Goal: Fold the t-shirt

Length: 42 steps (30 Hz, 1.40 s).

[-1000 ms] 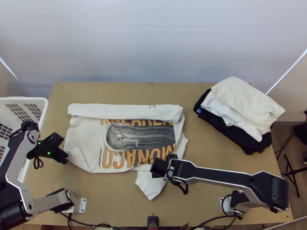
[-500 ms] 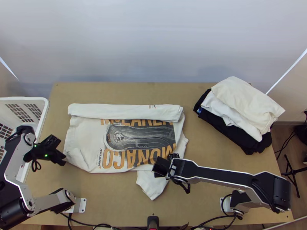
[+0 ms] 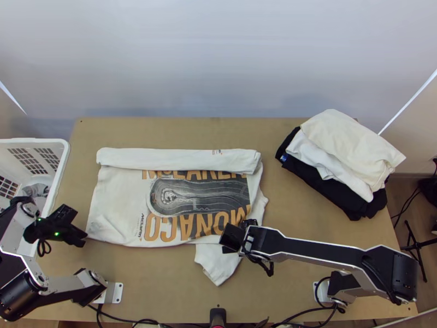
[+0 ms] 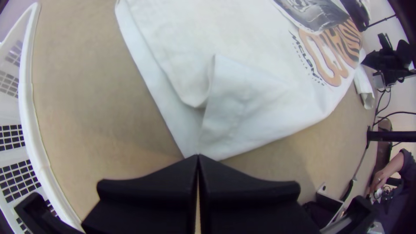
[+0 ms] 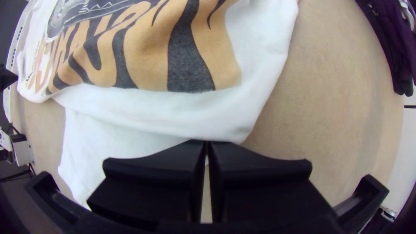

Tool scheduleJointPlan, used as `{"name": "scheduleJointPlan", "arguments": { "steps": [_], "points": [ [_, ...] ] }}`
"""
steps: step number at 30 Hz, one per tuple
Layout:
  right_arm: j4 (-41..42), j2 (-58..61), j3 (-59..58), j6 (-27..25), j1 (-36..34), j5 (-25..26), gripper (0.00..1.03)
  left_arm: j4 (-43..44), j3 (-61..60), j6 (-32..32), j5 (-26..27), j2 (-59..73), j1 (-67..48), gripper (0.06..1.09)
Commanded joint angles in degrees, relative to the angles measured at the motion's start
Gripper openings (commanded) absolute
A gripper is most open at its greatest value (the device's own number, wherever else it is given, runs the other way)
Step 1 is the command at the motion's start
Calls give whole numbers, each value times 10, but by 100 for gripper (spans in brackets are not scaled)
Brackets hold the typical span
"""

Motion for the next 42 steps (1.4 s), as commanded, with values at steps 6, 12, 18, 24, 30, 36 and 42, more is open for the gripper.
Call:
{"name": "scheduleJointPlan", "arguments": {
  "steps": [6, 12, 18, 24, 30, 36, 42],
  "points": [
    [3, 9, 8, 1, -29, 5, 3, -12, 26, -28, 84, -20, 54, 10],
    [3, 6, 32, -8, -59, 8, 3, -12, 34, -57, 113, -30, 52, 10],
    [3, -29, 46, -36, -88, 42, 3, -10, 47, -82, 132, -29, 49, 10],
    [2, -69, 70, -77, -105, 65, 3, 2, 87, -154, 164, -5, 30, 10],
    [3, -93, 104, -118, -134, 82, 3, 55, 93, -229, 165, 10, -10, 10],
    [2, -94, 130, -139, -158, 82, 3, 78, 111, -261, 165, 22, -26, 10],
    [3, -78, 162, -149, -179, 87, 3, 108, 153, -314, 164, 54, -31, 10]
  ]
}}
